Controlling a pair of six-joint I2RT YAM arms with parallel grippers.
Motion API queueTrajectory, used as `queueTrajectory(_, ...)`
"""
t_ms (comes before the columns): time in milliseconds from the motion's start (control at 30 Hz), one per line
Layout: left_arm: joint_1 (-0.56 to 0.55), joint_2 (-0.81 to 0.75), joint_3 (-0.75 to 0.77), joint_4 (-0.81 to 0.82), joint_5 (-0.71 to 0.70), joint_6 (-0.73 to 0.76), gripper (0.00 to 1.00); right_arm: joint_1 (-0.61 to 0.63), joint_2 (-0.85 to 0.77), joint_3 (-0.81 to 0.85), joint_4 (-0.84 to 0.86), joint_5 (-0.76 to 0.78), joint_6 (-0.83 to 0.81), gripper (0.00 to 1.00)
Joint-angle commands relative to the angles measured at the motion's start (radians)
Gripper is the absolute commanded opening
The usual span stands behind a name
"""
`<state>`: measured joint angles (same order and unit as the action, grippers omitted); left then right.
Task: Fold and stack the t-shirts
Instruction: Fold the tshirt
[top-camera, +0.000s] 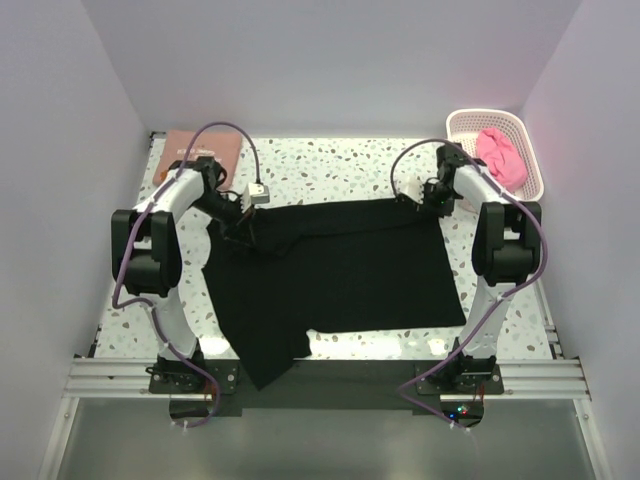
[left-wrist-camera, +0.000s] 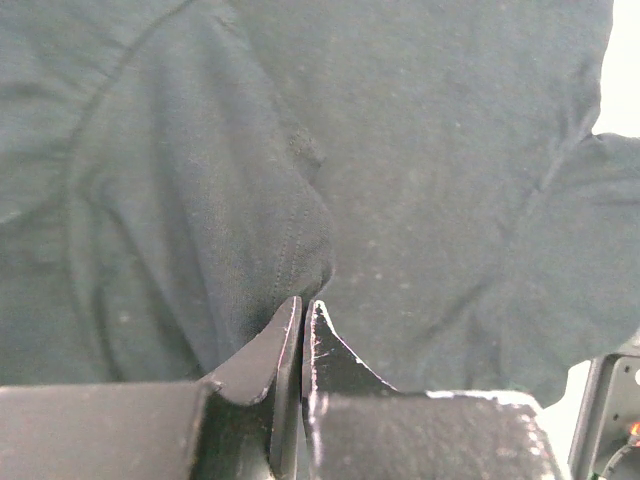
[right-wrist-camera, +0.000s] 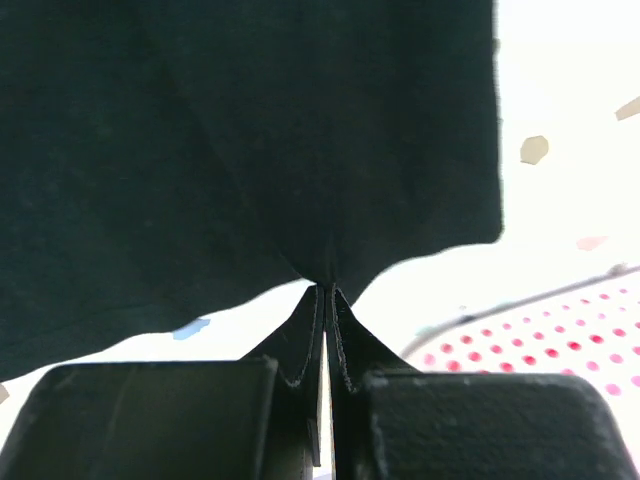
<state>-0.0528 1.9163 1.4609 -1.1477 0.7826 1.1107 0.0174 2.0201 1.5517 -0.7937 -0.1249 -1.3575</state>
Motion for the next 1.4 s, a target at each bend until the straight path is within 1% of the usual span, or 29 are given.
queueTrajectory(0,0.004,-0.025,-0.030,-0.052,0.038,0.032,0.00,-0.004,-0.050,-0.030,-0.013,0.004,-0.025,0.00)
queueTrajectory(133,0.004,-0.010,-0.063,-0.009,0.026,0.011,0.00,-0.002,-0.032,-0.042,0.008,0.016,-0.023,0.00)
queueTrajectory(200,0.004,0.000,-0.074,0.023,0.020,-0.037,0.00,0.000,-0.017,-0.035,0.017,0.024,-0.006,0.00)
queueTrajectory(267,0.004,0.013,-0.074,0.089,0.023,-0.090,0.00,0.007,0.005,-0.004,0.007,0.030,0.029,0.12)
queueTrajectory(300,0.005,0.019,-0.070,0.115,0.029,-0.153,0.00,0.012,0.008,0.025,-0.010,0.019,0.046,0.24)
queueTrajectory(333,0.004,0.036,-0.062,0.161,0.030,-0.182,0.00,0.013,0.006,0.039,-0.018,0.010,0.079,0.30)
queueTrajectory(367,0.004,0.046,-0.057,0.189,0.030,-0.218,0.00,0.016,0.003,0.050,-0.025,0.002,0.095,0.41)
queueTrajectory(400,0.004,0.056,-0.054,0.216,0.029,-0.288,0.00,0.019,-0.003,0.067,-0.036,-0.014,0.109,0.46)
queueTrajectory(467,0.004,0.092,-0.039,0.264,0.026,-0.333,0.00,0.029,-0.021,0.080,-0.056,-0.027,0.141,0.50)
queueTrajectory(500,0.004,0.104,-0.034,0.273,0.017,-0.372,0.00,0.033,-0.029,0.093,-0.082,-0.042,0.155,0.51)
queueTrajectory(600,0.005,0.147,-0.030,0.292,-0.003,-0.411,0.02,0.059,-0.070,0.110,-0.137,-0.094,0.211,0.52)
queueTrajectory(633,0.010,0.167,-0.027,0.284,-0.002,-0.413,0.03,0.071,-0.086,0.110,-0.145,-0.148,0.227,0.52)
queueTrajectory(700,0.014,0.179,-0.022,0.269,0.030,-0.402,0.13,0.124,-0.125,0.101,-0.153,-0.198,0.276,0.52)
queueTrajectory(733,0.022,0.185,-0.008,0.226,0.052,-0.388,0.22,0.145,-0.135,0.096,-0.150,-0.222,0.296,0.52)
queueTrajectory(767,0.027,0.182,-0.001,0.203,0.099,-0.374,0.32,0.195,-0.155,0.090,-0.133,-0.278,0.337,0.52)
queueTrajectory(833,0.053,0.141,-0.002,0.167,0.138,-0.347,0.43,0.249,-0.170,0.067,-0.096,-0.326,0.414,0.51)
queueTrajectory(867,0.053,0.119,-0.008,0.169,0.148,-0.347,0.44,0.307,-0.179,0.058,-0.069,-0.359,0.444,0.50)
queueTrajectory(933,0.103,0.042,-0.031,0.180,0.156,-0.348,0.46,0.361,-0.196,0.019,0.028,-0.389,0.521,0.49)
queueTrajectory(967,0.116,0.014,-0.043,0.187,0.155,-0.350,0.46,0.412,-0.199,0.004,0.060,-0.403,0.543,0.47)
queueTrajectory(1000,0.126,-0.018,-0.059,0.210,0.144,-0.351,0.46,0.439,-0.198,-0.025,0.132,-0.410,0.564,0.46)
queueTrajectory(1033,0.145,-0.083,-0.101,0.224,0.130,-0.351,0.46,0.464,-0.192,-0.033,0.155,-0.412,0.586,0.45)
queueTrajectory(1167,0.182,-0.215,-0.232,0.281,0.081,-0.347,0.43,0.596,-0.117,-0.030,0.250,-0.420,0.658,0.37)
queueTrajectory(1233,0.197,-0.255,-0.307,0.305,0.070,-0.348,0.42,0.634,-0.081,-0.005,0.290,-0.409,0.684,0.36)
queueTrajectory(1267,0.197,-0.287,-0.365,0.356,0.043,-0.374,0.41,0.665,-0.051,-0.001,0.339,-0.398,0.719,0.36)
queueTrajectory(1300,0.197,-0.287,-0.366,0.387,0.032,-0.383,0.41,0.680,-0.035,0.005,0.356,-0.398,0.731,0.36)
queueTrajectory(1333,0.199,-0.325,-0.423,0.422,0.020,-0.397,0.41,0.694,-0.002,0.011,0.369,-0.383,0.753,0.37)
queueTrajectory(1367,0.197,-0.345,-0.450,0.457,0.008,-0.432,0.43,0.717,0.012,0.021,0.392,-0.375,0.767,0.38)
